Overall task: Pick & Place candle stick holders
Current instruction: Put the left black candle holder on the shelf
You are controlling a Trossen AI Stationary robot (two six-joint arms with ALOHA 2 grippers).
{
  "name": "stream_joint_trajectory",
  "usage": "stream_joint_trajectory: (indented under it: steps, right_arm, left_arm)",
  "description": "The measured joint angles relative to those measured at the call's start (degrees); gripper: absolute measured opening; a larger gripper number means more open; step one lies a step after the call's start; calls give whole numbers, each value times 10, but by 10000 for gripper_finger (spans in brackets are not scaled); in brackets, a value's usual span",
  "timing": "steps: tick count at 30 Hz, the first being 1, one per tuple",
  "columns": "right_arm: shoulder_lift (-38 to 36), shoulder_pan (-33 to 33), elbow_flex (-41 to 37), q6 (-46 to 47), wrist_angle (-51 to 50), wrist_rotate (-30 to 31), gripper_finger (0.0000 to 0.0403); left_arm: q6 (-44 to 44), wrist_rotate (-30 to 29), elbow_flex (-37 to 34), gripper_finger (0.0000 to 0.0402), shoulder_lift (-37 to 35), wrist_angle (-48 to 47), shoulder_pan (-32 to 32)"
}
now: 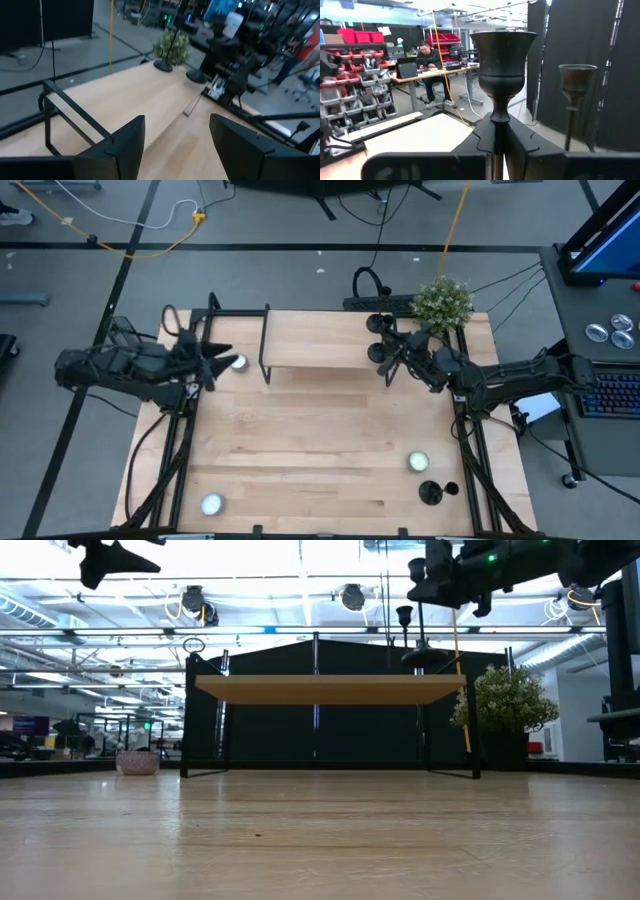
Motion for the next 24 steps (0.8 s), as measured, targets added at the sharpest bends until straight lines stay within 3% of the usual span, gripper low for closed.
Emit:
stream_joint_trajectory:
  steps: [10,14,24]
  right_arm:
    - [41,-17,0,11,10,2,9]
    - [41,-17,0,-8,10,31,9]
    - [41,-32,0,0,8,28,10]
  left_arm:
    - [41,-1,-3,230,-49,-8,0]
    - [39,-2,-3,230,-53,-23,0]
    - [39,-5,-3,230,-52,-30,0]
